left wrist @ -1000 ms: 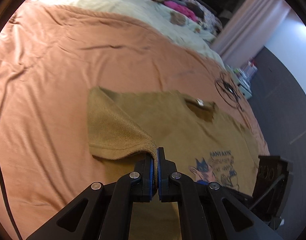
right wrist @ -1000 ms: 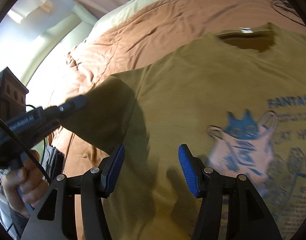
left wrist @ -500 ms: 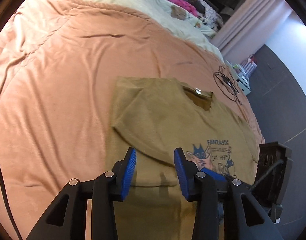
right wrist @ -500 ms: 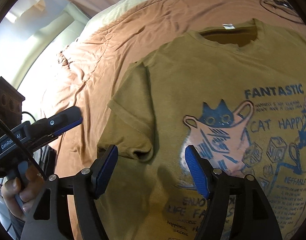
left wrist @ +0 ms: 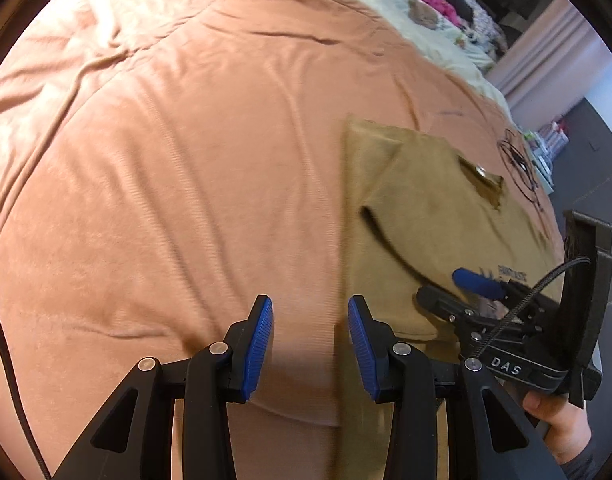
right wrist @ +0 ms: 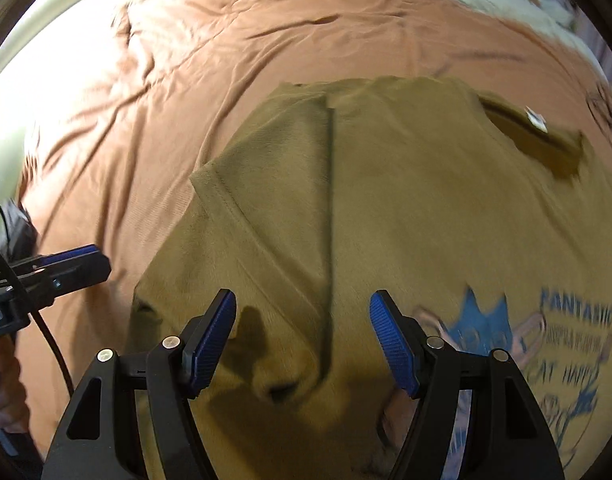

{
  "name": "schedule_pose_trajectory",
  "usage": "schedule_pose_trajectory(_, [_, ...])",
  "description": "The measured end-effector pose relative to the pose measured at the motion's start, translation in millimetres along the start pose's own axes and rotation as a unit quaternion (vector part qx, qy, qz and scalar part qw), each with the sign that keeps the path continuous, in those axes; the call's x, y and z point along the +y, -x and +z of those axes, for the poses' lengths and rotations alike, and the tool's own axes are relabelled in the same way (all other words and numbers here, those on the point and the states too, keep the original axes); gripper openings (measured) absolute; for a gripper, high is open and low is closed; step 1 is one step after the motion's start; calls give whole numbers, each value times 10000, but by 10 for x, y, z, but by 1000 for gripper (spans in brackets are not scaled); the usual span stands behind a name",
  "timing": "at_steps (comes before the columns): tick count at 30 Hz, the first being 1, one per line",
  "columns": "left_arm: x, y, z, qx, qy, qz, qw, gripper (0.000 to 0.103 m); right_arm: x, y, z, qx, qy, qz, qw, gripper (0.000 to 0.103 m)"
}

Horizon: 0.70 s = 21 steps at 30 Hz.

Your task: Fold small clothes

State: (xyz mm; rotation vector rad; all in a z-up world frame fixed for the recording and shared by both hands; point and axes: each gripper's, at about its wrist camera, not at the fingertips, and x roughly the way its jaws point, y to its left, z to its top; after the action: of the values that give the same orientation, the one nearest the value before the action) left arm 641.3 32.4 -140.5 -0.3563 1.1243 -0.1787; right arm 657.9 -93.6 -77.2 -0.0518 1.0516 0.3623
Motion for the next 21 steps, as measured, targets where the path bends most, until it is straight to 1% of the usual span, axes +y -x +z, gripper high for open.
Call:
schedule_pose_trajectory(2, [91, 15, 2, -21, 102, 51, 9999, 41, 134, -91, 76, 39, 247, -177, 9995, 68])
schedule_pose_trajectory(4, [160, 36, 2, -37, 166, 79, 9998, 41, 260, -197, 155, 65, 491, -439, 9978, 68])
schedule_pose_trajectory(6, [191, 57, 2, -43, 162, 122, 9998, 41, 247, -255, 220, -9, 536, -606, 9967, 68])
schedule_pose_trajectory(7, [195, 64, 2, -47, 150, 133, 9998, 41, 204, -263, 254, -60, 453, -679, 9966, 64])
schedule_pose_trajectory(8, [193, 72, 6, -56, 134, 143, 9998, 41, 171, -252, 254, -103, 346, -716, 9968, 57])
schedule_pose_trajectory(9, [190, 79, 12, -67, 121, 146, 9998, 41, 122, -239, 259, -132, 217, -723, 9971, 54])
schedule_pose_trajectory(14, [104, 65, 49, -113, 84, 80, 9999, 41, -323, -136, 171, -193, -668, -621, 9956, 29])
schedule_pose_trajectory(17, [12, 22, 69, -106, 8, 54, 9999, 41, -589, -47, 66, -271, -1172, -228, 9925, 27])
schedule_pose_trajectory(21, [-100, -86, 100, -46, -107, 73, 9999, 41, -756, 73, -27, -394, -1390, 55, 9895, 27])
